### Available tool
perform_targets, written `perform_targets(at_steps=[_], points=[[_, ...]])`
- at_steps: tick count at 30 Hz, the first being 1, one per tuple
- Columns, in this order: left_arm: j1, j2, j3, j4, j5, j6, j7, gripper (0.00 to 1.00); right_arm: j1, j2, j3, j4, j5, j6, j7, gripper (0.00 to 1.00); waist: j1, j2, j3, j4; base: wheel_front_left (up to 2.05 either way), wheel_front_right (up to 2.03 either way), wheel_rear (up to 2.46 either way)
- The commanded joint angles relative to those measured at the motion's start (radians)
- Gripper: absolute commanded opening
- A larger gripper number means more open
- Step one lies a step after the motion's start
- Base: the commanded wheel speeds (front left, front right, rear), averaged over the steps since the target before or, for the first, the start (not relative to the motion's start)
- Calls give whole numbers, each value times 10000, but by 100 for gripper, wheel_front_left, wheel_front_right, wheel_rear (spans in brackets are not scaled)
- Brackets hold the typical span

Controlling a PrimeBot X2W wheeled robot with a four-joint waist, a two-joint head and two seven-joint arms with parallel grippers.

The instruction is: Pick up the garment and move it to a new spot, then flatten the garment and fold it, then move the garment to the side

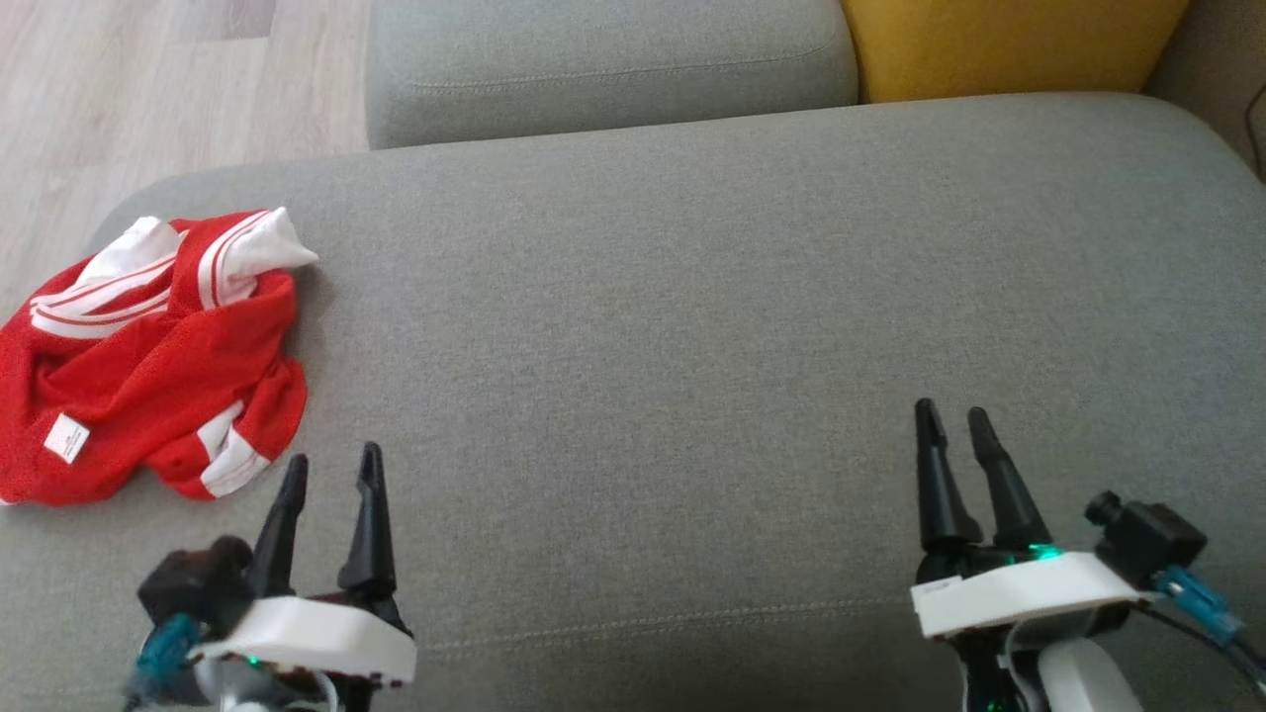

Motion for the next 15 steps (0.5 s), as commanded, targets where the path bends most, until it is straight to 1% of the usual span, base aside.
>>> perform_targets(at_steps=[1, 15], points=[[-353, 151, 176, -477, 361, 90, -147, 100, -422, -45, 324, -308, -364, 62, -145, 100, 0, -1, -36, -16, 0, 0, 0], [-241, 225, -34, -841, 2057, 269, -562, 100, -529, -49, 934, -189, -2260, 70, -553, 100, 0, -1, -33, 24, 0, 0, 0]])
